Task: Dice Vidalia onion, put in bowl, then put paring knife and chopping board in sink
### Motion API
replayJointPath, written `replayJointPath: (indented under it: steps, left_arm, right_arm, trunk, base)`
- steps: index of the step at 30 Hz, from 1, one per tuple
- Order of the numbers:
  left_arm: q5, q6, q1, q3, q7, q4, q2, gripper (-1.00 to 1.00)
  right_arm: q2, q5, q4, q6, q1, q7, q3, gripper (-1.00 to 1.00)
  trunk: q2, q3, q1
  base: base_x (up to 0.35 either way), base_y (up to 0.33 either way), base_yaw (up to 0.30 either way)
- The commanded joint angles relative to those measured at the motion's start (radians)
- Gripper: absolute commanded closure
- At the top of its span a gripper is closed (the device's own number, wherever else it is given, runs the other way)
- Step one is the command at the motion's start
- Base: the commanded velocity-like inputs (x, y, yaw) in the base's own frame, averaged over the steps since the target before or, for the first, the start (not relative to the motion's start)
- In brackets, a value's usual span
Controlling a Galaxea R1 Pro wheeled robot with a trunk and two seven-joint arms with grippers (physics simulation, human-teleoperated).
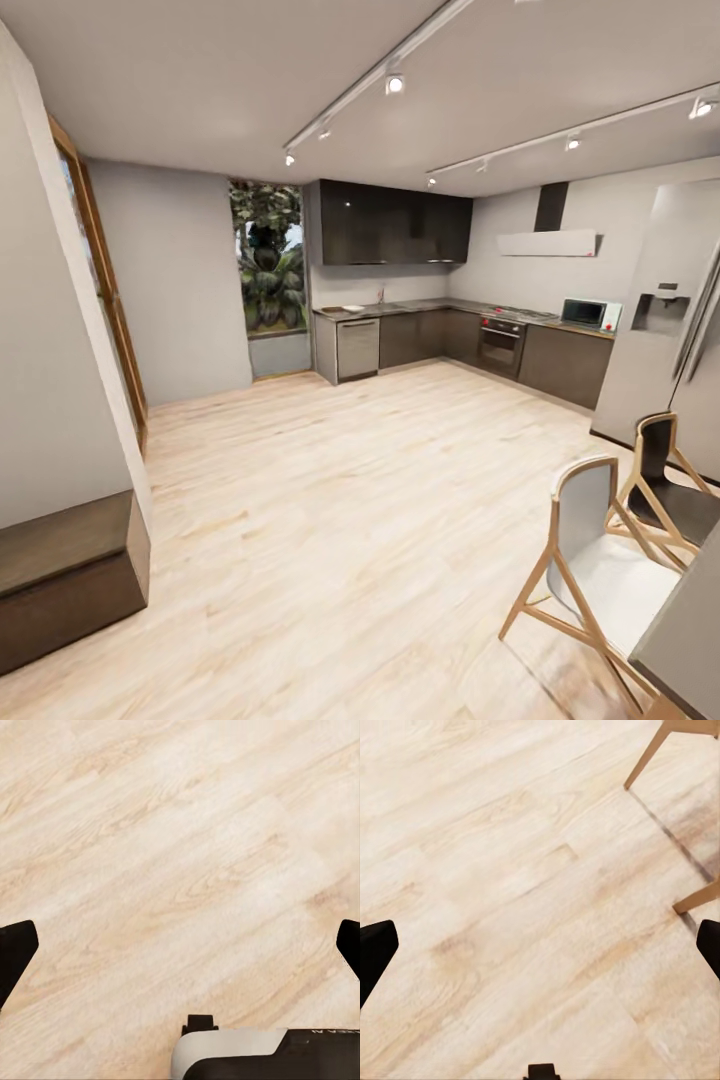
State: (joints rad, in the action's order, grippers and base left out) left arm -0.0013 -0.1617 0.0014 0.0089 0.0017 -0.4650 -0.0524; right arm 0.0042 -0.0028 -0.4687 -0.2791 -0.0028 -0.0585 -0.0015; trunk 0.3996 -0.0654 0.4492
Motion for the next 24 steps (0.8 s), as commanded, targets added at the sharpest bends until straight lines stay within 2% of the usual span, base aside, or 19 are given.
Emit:
replayJointPath:
  steps: [1,24]
  left_arm:
    - [0.0,-0.002,0.0,0.001,0.0,0.0,0.0,-1.0]
    - [0.0,-0.002,0.0,0.0,-0.001,0.005,0.0,-1.0]
  right_arm:
    - [0.0,0.0,0.001,-0.003,0.0,-0.003,0.0,-1.0]
    - [-0.001,-0.002,0.001,-0.003,0.0,-0.003,0.0,-1.0]
  trunk:
    - [0.0,0.0,0.001]
    - [0.0,0.0,0.001]
  base:
    - [0.318,0.0,0.0]
    - [0.319,0.0,0.0]
